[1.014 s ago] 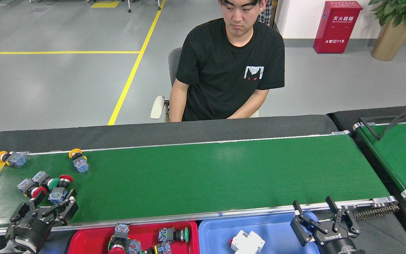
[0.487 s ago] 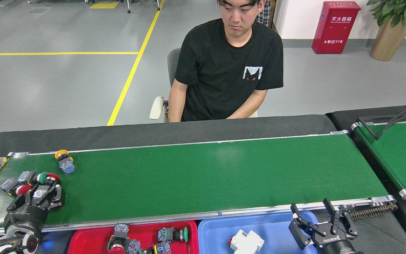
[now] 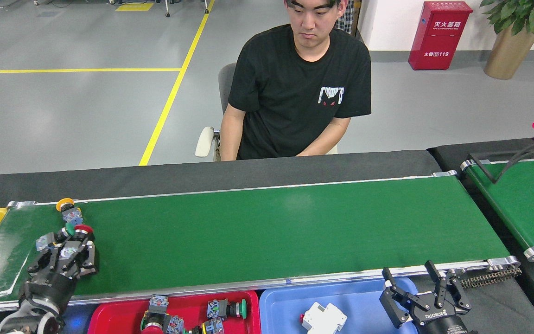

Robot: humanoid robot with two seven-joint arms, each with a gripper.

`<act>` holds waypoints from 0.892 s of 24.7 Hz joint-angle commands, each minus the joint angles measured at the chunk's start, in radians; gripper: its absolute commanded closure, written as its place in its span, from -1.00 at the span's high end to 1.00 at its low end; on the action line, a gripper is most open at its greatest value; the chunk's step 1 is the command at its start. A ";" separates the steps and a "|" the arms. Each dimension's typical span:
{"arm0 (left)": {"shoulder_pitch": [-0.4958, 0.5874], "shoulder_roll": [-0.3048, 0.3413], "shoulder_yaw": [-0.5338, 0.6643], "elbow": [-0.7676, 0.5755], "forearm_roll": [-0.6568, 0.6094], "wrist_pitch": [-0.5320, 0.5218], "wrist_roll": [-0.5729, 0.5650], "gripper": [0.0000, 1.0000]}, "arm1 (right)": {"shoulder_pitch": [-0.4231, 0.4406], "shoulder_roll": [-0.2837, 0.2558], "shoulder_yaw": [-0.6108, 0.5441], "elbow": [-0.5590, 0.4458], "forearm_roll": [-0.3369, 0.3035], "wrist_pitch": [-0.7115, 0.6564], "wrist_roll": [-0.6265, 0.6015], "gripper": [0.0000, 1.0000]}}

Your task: Pick switch part from conveyor to tray

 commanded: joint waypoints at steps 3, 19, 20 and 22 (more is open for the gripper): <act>0.166 -0.046 0.002 -0.223 0.003 -0.144 0.005 -0.64 | -0.001 -0.003 -0.006 -0.024 -0.003 -0.001 -0.008 0.95; 0.343 -0.115 0.003 -0.286 0.003 -0.333 0.003 1.00 | 0.019 -0.005 -0.024 -0.045 -0.004 -0.001 -0.010 0.95; 0.343 -0.115 0.034 -0.286 0.003 -0.336 0.003 1.00 | 0.021 -0.005 -0.024 -0.047 -0.004 -0.001 -0.010 0.95; 0.343 -0.101 0.106 -0.284 0.004 -0.339 0.003 1.00 | 0.025 -0.005 -0.024 -0.051 -0.004 -0.001 -0.010 0.95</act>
